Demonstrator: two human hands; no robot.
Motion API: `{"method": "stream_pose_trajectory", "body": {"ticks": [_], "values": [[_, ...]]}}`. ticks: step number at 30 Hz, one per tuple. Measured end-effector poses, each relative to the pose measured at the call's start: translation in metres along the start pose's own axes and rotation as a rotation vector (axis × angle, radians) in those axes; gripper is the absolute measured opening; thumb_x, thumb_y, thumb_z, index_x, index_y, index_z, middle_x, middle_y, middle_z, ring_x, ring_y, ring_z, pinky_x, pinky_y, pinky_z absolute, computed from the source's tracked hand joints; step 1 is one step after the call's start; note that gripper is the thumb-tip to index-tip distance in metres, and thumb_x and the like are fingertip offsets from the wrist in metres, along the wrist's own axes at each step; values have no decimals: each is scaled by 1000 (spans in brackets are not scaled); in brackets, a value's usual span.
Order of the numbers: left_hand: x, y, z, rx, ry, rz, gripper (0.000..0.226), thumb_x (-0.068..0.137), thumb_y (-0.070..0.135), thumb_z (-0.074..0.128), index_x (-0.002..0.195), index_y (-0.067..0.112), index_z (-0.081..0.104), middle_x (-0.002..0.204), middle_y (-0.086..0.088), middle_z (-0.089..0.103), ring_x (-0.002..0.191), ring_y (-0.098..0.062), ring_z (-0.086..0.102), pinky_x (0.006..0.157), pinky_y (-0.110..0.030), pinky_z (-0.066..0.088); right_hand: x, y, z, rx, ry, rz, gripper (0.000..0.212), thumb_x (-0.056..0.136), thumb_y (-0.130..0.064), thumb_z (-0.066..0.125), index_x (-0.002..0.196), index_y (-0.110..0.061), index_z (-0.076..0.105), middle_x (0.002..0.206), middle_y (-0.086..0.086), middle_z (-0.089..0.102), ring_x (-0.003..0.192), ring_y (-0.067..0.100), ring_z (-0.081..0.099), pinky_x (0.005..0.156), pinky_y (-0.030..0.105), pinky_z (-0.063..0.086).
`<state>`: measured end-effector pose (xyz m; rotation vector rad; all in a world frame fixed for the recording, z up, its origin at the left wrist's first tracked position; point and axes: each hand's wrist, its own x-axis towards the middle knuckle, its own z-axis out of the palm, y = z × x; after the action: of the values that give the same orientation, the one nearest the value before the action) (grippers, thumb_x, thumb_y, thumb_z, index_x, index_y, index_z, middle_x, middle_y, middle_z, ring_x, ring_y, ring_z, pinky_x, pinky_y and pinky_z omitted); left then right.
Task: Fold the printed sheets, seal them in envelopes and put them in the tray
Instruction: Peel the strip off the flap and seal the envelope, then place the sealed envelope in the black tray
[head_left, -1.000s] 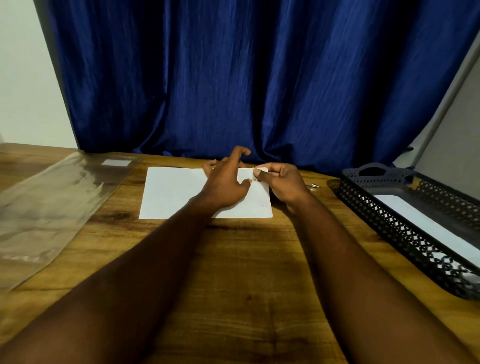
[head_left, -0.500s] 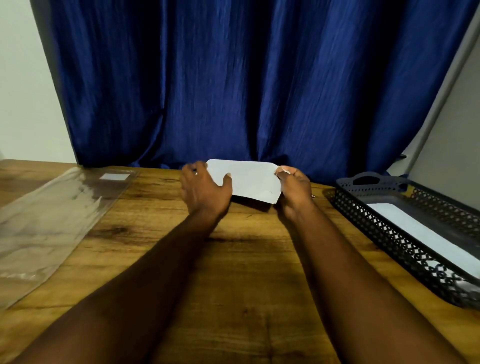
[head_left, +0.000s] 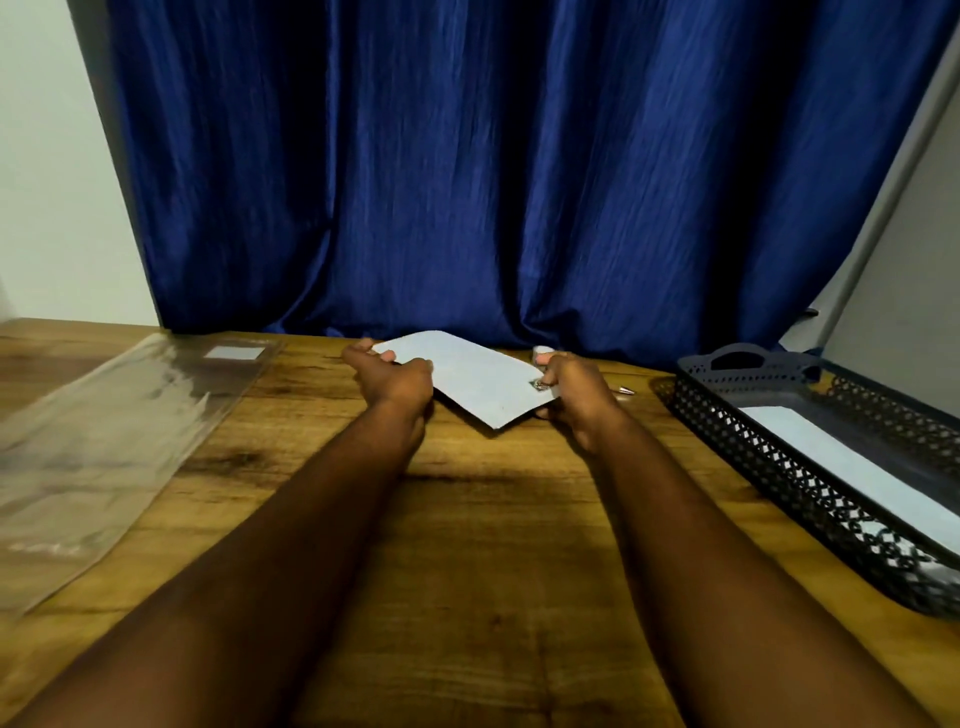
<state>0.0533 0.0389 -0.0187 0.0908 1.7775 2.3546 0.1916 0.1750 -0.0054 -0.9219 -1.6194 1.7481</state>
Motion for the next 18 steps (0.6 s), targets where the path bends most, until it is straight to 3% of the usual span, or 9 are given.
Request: {"method": "stream_pose_trajectory", "body": {"ticks": [2,5,8,11,13,15,18], "values": [[-2,-1,1,34,-64,63,76,89,-8,71,141,33,34,138,-1,52,115,-20,59,97,-37,57,4,1,-1,62,10,30,27,99,-17,52,119,-15,70,103,11,76,84,24,71,72,35,54],[-8,-1,4,117,-194,161,75,86,-12,71,137,33,39,130,4,55,114,-19,62,97,-42,60,8,1,-5,78,-16,29,24,100,-27,56,114,-12,70,91,10,67,67,20,61,62,31,46],[-14,0,7,174,-282,233,77,86,-14,71,140,30,38,130,3,54,106,-12,63,80,-24,59,9,0,-10,-78,-45,17,28,98,-37,66,109,-12,73,101,9,80,86,26,73,73,34,53],[-17,-2,7,203,-335,258,78,86,-14,71,142,29,38,130,3,53,98,-6,60,73,-18,53,6,-1,-20,-198,-107,-52,17,98,-25,74,110,-14,75,106,7,81,90,21,77,69,28,55],[-17,-3,6,208,-349,251,79,86,-14,72,142,30,38,131,2,53,102,-7,59,77,-21,55,5,-2,-26,-219,-172,-49,18,97,-17,75,114,-11,76,105,7,82,90,21,79,66,27,58],[-18,-3,4,205,-356,242,79,86,-15,71,141,31,38,131,4,53,106,-10,61,82,-26,59,6,-3,-31,-261,-229,-26,20,97,-15,75,117,-10,76,106,8,82,94,24,80,73,33,61],[-18,-3,5,216,-360,276,77,86,-10,76,140,32,39,132,7,54,107,-13,63,90,-34,61,10,-4,-32,-289,-223,-40,18,99,-13,72,115,-9,77,107,7,82,95,22,79,76,33,61]]}}
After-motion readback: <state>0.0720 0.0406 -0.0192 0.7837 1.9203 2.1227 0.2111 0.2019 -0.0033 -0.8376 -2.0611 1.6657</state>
